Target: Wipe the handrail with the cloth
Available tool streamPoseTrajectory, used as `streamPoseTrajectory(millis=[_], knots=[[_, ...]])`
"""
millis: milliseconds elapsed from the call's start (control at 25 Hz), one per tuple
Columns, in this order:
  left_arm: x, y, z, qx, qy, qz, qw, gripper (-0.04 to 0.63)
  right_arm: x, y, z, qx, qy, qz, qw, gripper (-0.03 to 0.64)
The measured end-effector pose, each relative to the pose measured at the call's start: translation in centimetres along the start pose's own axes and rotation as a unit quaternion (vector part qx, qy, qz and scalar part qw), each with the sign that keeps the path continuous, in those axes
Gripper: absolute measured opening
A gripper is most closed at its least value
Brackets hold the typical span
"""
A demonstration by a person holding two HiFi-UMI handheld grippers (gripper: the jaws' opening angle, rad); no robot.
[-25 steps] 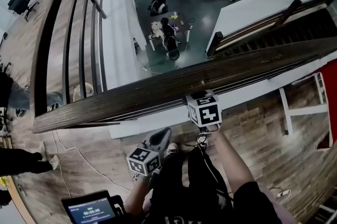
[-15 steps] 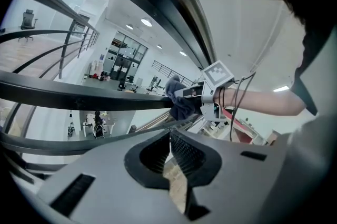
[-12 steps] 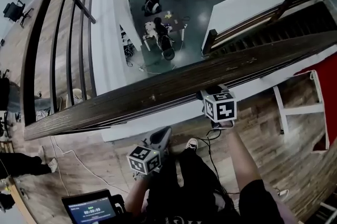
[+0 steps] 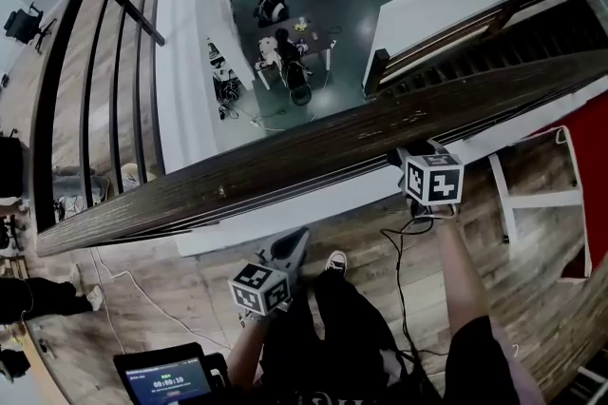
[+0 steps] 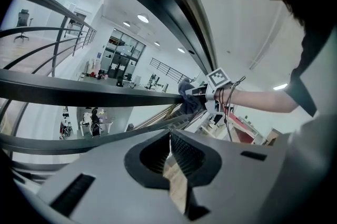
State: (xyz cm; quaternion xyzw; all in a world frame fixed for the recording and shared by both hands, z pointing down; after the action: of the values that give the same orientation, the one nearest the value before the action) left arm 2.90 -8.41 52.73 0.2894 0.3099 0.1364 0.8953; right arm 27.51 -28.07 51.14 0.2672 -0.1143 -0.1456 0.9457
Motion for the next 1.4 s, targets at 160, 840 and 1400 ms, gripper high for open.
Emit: streamPoseTrajectory(millis=[160,840,1400], knots=[[0.2,-0.2,0.4,-0.004,-0.004,0.000,1.0000,0.000,4.4,-0.1,-0.8,0.006,0.022,0.022,0.999,0.109],[-0.4,0.7,-0.1,-0.015,-0.008,-0.003,0.9998,0.000,10.3,0.3,-2.4,0.033,0.105,0.081,0.991,0.109],[-2.3,3.0,-2.8,-0.005,-0.010,-0.014,0.9998,0.000,-2.8,8.3,1.7,-0.043,0.029,0.056,0.997,0.109]])
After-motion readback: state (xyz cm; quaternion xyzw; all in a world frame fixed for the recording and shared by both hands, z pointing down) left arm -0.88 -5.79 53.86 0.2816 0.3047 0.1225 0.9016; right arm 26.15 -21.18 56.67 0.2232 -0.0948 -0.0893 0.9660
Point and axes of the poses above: the fingertips, and each gripper's own axes: z forward along the fingers, x to its right, y out of its underside, the point moved 5 cm from there along -z, backward along the fingers, and after that the axes turned 15 degrees about -x, right-handed, at the moved point
